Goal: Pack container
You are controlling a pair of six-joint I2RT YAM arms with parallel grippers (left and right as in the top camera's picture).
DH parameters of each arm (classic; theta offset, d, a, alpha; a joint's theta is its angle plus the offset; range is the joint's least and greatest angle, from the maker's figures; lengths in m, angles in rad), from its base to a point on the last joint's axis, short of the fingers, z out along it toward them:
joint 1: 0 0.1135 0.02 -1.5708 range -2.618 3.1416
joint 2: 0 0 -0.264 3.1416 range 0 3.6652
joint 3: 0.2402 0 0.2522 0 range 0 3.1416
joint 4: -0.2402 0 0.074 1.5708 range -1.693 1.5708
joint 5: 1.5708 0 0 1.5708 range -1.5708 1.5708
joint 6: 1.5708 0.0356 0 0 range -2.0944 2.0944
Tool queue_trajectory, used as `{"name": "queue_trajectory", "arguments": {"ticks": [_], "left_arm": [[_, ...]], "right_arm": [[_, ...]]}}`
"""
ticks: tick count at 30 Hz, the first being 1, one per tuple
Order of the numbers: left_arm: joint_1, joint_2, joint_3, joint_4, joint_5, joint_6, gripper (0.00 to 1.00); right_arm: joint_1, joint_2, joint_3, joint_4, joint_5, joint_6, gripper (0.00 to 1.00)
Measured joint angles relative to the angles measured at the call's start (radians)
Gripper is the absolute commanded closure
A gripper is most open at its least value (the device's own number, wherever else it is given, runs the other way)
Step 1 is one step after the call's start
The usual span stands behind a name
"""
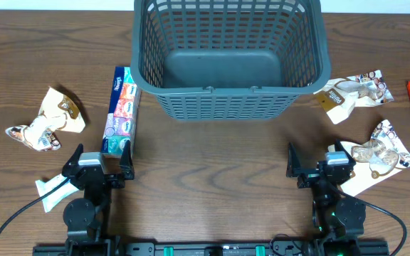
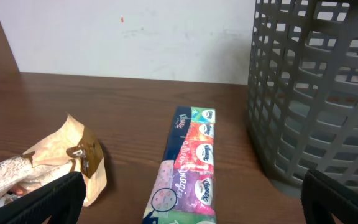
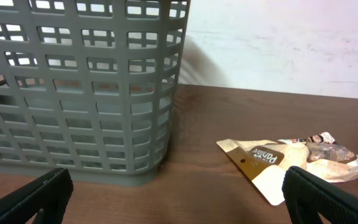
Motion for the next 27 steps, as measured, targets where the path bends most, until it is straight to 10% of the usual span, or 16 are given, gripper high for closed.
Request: {"name": "queue_trajectory", "arguments": {"ticks": [14,27], "left_arm": [[0.000,0.000,0.000,0.000,0.000,0.000,0.01],[0.000,0.000,0.000,0.000,0.000,0.000,0.01]], "right_arm": [[0.000,0.000,0.028,-0.034,0.018,0.041,0.01],[0.000,0.352,0.810,-0.520,0.558,0.052,0.01]]}}
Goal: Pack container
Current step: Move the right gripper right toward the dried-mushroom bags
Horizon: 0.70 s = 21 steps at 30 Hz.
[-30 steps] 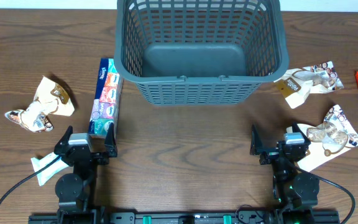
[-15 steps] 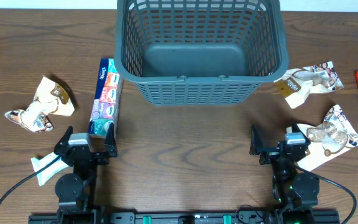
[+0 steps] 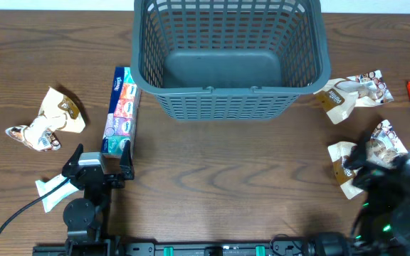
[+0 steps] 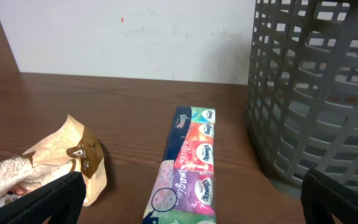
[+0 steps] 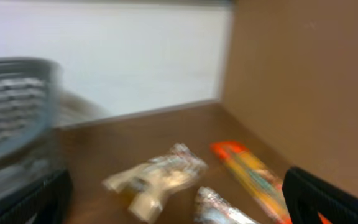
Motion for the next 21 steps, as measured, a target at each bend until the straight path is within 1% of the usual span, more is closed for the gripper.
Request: {"name": "queue_trajectory", "arguments": {"ticks": [2,4,6,8,11,13,15,18,21], "left_arm": [[0.000,0.000,0.000,-0.001,0.001,0.000,0.01],[0.000,0.000,0.000,0.000,0.000,0.000,0.01],[0.000,0.000,0.000,0.000,0.000,0.000,0.01],[0.000,0.000,0.000,0.000,0.000,0.000,0.01],[0.000,0.000,0.000,0.000,0.000,0.000,0.01],[0.000,0.000,0.000,-0.001,0.000,0.000,0.02],[0.000,0.000,0.000,-0.001,0.000,0.000,0.01],[0.000,0.000,0.000,-0.001,0.000,0.000,0.01],[0.000,0.000,0.000,0.000,0.000,0.000,0.01]], "right_arm": [[0.000,0.120,0.154,-0.125,0.120,0.022,0.01],[0.000,0.215,0.271,-0.213,0.222,0.060,0.01],[0.000,0.298,0.367,-0.291,0.304,0.108,0.01],[0.000,0.366,0.438,-0.349,0.345,0.154,0.01],[-0.001,0.428,0.495,-0.441,0.315,0.183,0.01],[-0.001,0.445,0.502,-0.530,0.248,0.178,0.01],[-0.001,0.453,0.501,-0.575,0.199,0.169,0.01],[-0.001,0.456,0.501,-0.565,0.160,0.147,0.01],[-0.001,0.456,0.501,-0.477,0.154,0.112,0.01]]}}
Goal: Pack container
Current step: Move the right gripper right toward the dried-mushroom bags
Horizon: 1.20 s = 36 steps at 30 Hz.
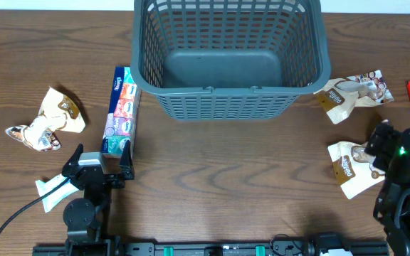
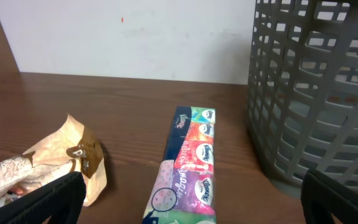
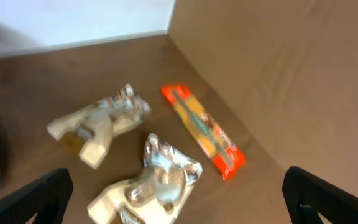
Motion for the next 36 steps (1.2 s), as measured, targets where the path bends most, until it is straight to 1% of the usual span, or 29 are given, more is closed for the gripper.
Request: {"name": "queue_trajectory", "arguments": {"ticks": [3,5,8,12,15,17,22,25,29,33,36], "left_arm": [[0.000,0.000,0.000,0.000,0.000,0.000,0.01],[0.000,0.000,0.000,0.000,0.000,0.000,0.01],[0.000,0.000,0.000,0.000,0.000,0.000,0.01],[0.000,0.000,0.000,0.000,0.000,0.000,0.01],[0.000,0.000,0.000,0.000,0.000,0.000,0.01],[0.000,0.000,0.000,0.000,0.000,0.000,0.01],[0.000,0.000,0.000,0.000,0.000,0.000,0.01],[0.000,0.000,0.000,0.000,0.000,0.000,0.01],[0.000,0.000,0.000,0.000,0.000,0.000,0.01],[0.000,0.000,0.000,0.000,0.000,0.000,0.01],[0.000,0.000,0.000,0.000,0.000,0.000,0.01]], "right_arm": [[0.000,0.001,0.000,0.085,0.039,-0.006,0.01],[0.000,0.003,0.000,0.104,0.090,0.032,0.01],[-0.035,0.016,0.000,0.104,0.163,0.154,0.01],[-0.160,0.089,0.002,0.107,0.170,0.293,0.01],[-0.294,0.196,0.007,0.101,0.099,0.353,0.01],[-0.392,0.298,0.014,0.071,0.003,0.378,0.01],[-0.629,0.538,0.088,-0.087,-0.300,0.430,0.01],[-0.721,0.634,0.172,-0.157,-0.423,0.445,0.01],[-0.750,0.694,0.251,-0.201,-0.501,0.456,0.01],[-0.750,0.708,0.262,-0.236,-0.554,0.460,0.01],[-0.750,0.711,0.262,-0.214,-0.571,0.460,0.01]]}}
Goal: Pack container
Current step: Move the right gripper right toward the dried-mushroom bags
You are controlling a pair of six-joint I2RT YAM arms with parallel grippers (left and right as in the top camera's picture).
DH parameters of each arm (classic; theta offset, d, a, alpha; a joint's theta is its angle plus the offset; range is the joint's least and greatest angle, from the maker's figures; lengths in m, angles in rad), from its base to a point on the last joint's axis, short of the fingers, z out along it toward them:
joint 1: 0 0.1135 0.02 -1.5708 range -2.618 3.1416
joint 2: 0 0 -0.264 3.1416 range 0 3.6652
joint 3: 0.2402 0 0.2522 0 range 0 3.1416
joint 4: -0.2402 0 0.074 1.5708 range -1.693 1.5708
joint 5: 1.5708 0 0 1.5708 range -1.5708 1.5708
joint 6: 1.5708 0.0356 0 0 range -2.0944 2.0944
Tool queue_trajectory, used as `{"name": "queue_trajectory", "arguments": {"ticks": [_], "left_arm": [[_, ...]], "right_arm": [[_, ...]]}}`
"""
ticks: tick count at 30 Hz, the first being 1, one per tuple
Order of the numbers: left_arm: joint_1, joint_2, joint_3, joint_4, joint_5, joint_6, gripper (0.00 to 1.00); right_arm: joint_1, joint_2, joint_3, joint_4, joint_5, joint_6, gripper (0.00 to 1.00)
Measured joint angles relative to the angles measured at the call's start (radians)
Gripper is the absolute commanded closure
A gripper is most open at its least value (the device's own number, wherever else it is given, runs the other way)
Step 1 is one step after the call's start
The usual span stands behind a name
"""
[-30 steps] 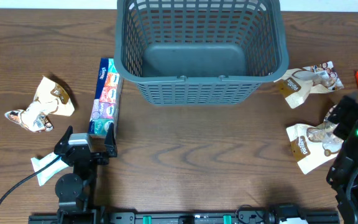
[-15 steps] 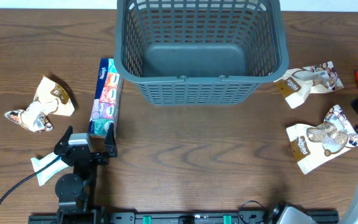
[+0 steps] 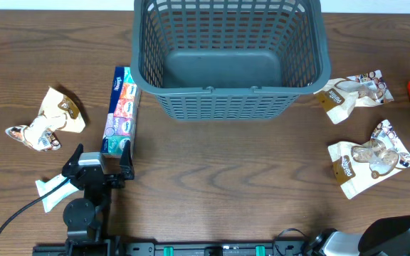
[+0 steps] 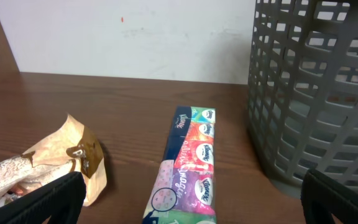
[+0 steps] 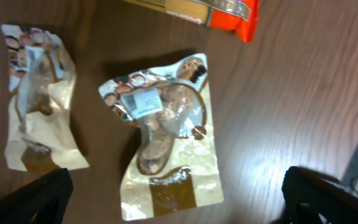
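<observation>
The grey mesh basket [image 3: 230, 57] stands empty at the back middle. A colourful tissue pack [image 3: 119, 110] lies along its left side, also in the left wrist view [image 4: 188, 168]. My left gripper [image 4: 185, 208] rests low at the table's front, open, with the near end of the tissue pack between its fingers. One snack bag [image 5: 166, 137] lies face up straight below my right gripper [image 5: 176, 208], which is raised and open. A second snack bag [image 5: 36, 99] lies to its left. Only part of the right arm [image 3: 401, 238] shows in the overhead view.
An orange packet lies at the right table edge, its end also seen from the right wrist [image 5: 229, 12]. A crumpled snack bag [image 3: 45, 121] and a white scrap [image 3: 48, 192] lie at the far left. A pale wall stands behind the table.
My right arm was over the right edge beside the snack bags; now it shows only at the bottom right corner. Its camera now looks straight down on the bags. The left arm is still.
Both grippers rested open at the front edge, the right one facing the basket. Then the right arm had turned to the right, its view blurred. Later it viewed both bags and the orange packet obliquely, and now from above. Nothing on the table has shifted.
</observation>
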Motion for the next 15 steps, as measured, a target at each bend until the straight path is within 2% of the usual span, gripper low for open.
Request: {"name": "queue_trajectory", "arguments": {"ticks": [5,9,15], "left_arm": [[0.000,0.000,0.000,0.000,0.000,0.000,0.01],[0.000,0.000,0.000,0.000,0.000,0.000,0.01],[0.000,0.000,0.000,0.000,0.000,0.000,0.01]], "right_arm": [[0.000,0.000,-0.002,0.036,-0.036,0.019,0.01],[0.001,0.013,-0.025,0.148,-0.060,0.033,0.01],[0.031,0.094,-0.045,0.163,-0.091,0.054,0.01]]}}
